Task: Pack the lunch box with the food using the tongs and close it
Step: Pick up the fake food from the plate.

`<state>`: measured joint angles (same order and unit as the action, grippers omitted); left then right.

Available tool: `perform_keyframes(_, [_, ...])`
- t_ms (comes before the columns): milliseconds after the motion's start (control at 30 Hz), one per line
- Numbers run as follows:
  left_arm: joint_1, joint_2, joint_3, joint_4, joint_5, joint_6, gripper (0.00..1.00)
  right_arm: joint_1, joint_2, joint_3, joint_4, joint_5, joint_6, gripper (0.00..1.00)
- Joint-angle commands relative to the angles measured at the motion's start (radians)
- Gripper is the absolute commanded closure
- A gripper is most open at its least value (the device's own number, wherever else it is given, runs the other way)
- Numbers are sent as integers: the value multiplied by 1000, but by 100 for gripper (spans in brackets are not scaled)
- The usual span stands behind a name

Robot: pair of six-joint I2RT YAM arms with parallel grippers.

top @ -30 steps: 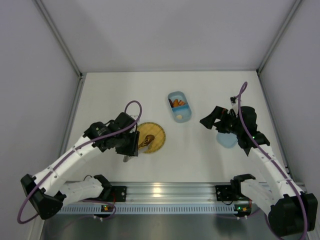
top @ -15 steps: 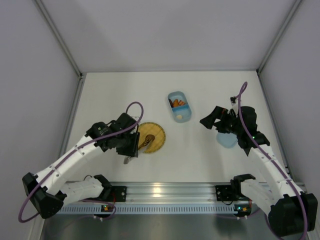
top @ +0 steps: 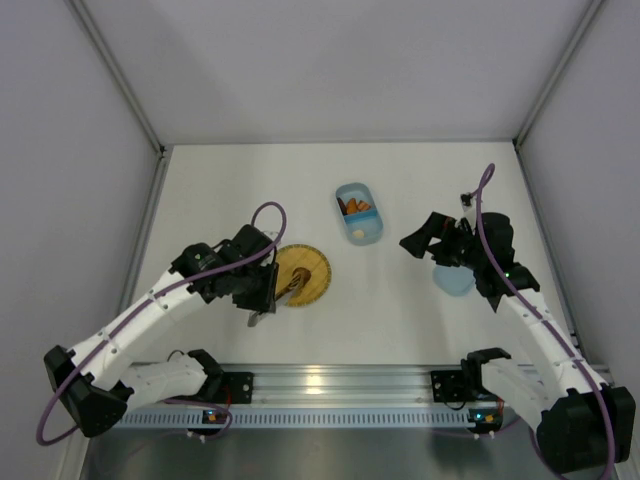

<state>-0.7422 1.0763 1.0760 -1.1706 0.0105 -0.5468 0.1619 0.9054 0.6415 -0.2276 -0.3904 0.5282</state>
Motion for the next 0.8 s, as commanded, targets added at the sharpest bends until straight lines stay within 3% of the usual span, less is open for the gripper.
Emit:
perform_keyframes(0, [-2, -9, 61, 17, 0, 5, 71, 13, -10, 12, 65, -7, 3, 1])
perform_keyframes(767, [-2, 20, 140, 31, -33, 2, 74, 14, 4, 18, 70, -7, -2, 1])
